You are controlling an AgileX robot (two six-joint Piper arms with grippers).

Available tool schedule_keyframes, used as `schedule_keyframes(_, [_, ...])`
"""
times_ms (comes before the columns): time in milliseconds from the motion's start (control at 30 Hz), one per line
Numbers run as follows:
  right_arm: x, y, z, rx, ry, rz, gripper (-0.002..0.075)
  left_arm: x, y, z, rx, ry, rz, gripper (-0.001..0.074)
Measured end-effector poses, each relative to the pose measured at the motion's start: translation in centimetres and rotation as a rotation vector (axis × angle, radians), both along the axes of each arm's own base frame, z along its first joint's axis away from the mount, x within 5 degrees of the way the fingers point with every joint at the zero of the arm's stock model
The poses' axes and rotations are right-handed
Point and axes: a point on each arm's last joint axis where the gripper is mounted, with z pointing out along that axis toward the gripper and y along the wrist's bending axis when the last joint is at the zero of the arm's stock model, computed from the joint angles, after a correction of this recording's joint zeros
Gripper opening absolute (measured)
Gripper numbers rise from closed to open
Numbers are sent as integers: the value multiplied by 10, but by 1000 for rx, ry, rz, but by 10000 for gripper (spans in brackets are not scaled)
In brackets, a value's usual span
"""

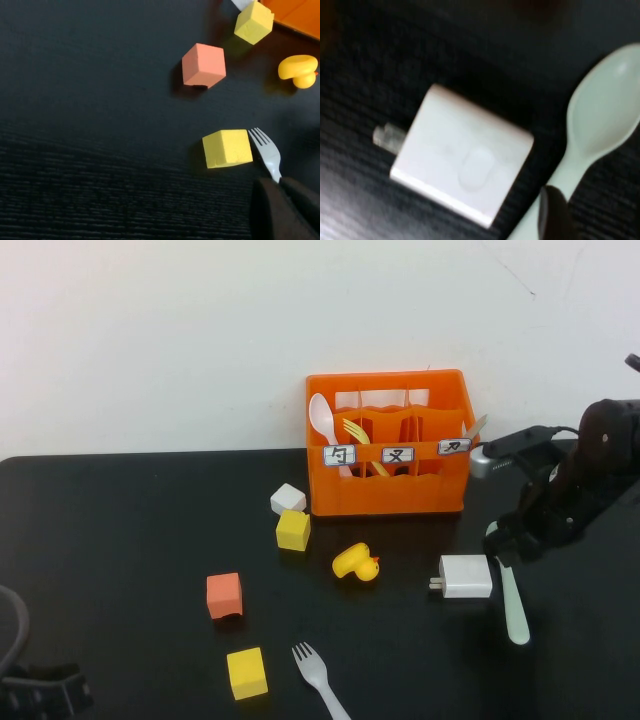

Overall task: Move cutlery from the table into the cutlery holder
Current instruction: Pick up the spoon

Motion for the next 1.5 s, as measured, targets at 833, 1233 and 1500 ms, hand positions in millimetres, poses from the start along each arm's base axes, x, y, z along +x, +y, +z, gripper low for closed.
schedule_keyframes(833, [5, -2, -34, -77, 113, 59, 487, 2, 0, 2, 6, -34, 0, -1])
schedule_keyframes(1233, [6, -6, -37, -137, 108, 113, 174, 3, 1, 3, 9, -46, 3, -1])
schedule_keyframes(1500, [7, -6, -36, -136, 110, 105, 141, 3, 1, 3, 7, -49, 5, -1])
